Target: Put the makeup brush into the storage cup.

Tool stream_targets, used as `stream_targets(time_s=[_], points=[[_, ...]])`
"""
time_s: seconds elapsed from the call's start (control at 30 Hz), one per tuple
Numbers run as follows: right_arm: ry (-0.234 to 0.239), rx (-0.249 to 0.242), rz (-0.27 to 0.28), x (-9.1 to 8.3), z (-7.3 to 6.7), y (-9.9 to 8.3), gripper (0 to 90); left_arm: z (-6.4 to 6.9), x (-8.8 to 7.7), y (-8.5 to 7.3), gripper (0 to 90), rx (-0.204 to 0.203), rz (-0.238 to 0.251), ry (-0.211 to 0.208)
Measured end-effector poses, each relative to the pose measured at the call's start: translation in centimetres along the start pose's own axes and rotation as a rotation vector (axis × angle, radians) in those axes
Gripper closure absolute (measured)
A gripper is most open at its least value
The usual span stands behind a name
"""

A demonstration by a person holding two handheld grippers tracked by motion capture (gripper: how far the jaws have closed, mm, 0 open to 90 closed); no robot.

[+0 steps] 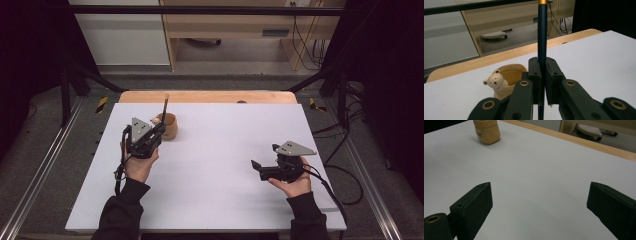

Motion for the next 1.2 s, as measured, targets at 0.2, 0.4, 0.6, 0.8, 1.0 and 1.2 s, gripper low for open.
stream_targets(time_s=[0.2, 0.4, 0.6, 0.8, 1.0, 1.2], points=[[0.002, 0.0, -0.01, 0.1, -0.1, -0.2, 6.0, -0.4, 0.6, 0.1, 83.4, -0.005, 0.004, 0.01], [-0.001, -0.004, -0.009, 0.1, 0.0, -0.1, 5.9, -0.7, 1.3, 0.2, 83.5, -0.013, -0.004, 0.017], [-0.007, -0.001, -0.01, 0.2, 0.0, -0.2, 5.6, -0.9, 2.0, 0.3, 83.5, -0.013, -0.022, 0.021], [-0.013, -0.005, -0.009, 0.1, 0.1, -0.2, 5.6, -1.2, 2.8, 0.7, 83.4, -0.002, -0.033, 0.028], [-0.022, 0.006, -0.007, 0.1, 0.5, -0.4, 5.8, -1.4, 3.6, 1.2, 83.5, -0.004, -0.036, 0.03], [-0.027, 0.015, -0.003, 0.0, 0.8, -0.5, 5.8, -1.8, 4.5, 1.1, 83.5, -0.013, -0.044, 0.035]])
Point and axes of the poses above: each handheld gripper's, and its own axes: x roughly forward along the jaws, y roughly out of its top, z roughly to its right, the point moved 6 cm from there along x, roughly forward along the jaws, and after that the axes turned 6 degrees about z, right-handed, at the moved point
